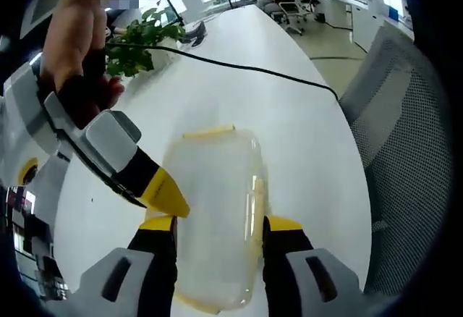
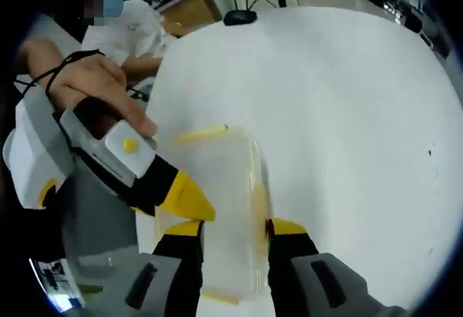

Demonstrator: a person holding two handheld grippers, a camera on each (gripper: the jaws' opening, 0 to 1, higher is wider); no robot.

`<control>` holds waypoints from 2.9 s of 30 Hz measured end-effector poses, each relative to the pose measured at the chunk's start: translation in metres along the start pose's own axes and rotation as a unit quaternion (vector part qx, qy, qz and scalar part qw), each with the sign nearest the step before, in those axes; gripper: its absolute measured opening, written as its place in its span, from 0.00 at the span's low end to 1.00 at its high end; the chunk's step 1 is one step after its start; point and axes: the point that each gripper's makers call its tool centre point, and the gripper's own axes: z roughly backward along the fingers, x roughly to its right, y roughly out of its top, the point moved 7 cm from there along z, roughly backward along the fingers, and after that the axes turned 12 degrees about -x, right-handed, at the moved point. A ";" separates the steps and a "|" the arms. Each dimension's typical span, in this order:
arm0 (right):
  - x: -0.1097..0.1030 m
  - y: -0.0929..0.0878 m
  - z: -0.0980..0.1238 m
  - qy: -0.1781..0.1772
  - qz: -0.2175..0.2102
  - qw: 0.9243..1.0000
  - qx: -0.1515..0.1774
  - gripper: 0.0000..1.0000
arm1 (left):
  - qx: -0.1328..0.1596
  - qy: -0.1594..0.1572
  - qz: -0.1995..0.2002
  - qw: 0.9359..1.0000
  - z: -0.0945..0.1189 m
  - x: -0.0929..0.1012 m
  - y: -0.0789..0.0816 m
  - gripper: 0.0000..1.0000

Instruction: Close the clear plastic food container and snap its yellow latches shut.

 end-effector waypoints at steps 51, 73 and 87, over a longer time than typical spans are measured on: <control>-0.045 -0.038 0.005 -0.112 0.044 0.990 0.078 0.66 | -0.037 -0.102 0.099 0.989 0.019 -0.019 -0.013 0.76; -0.047 -0.051 -0.018 -0.140 0.058 0.988 0.039 0.81 | -0.123 -0.133 0.011 0.983 -0.004 -0.031 -0.035 0.83; -0.045 -0.054 -0.024 -0.149 0.060 0.987 0.010 0.78 | -0.128 -0.125 -0.030 0.983 -0.014 -0.030 -0.032 0.82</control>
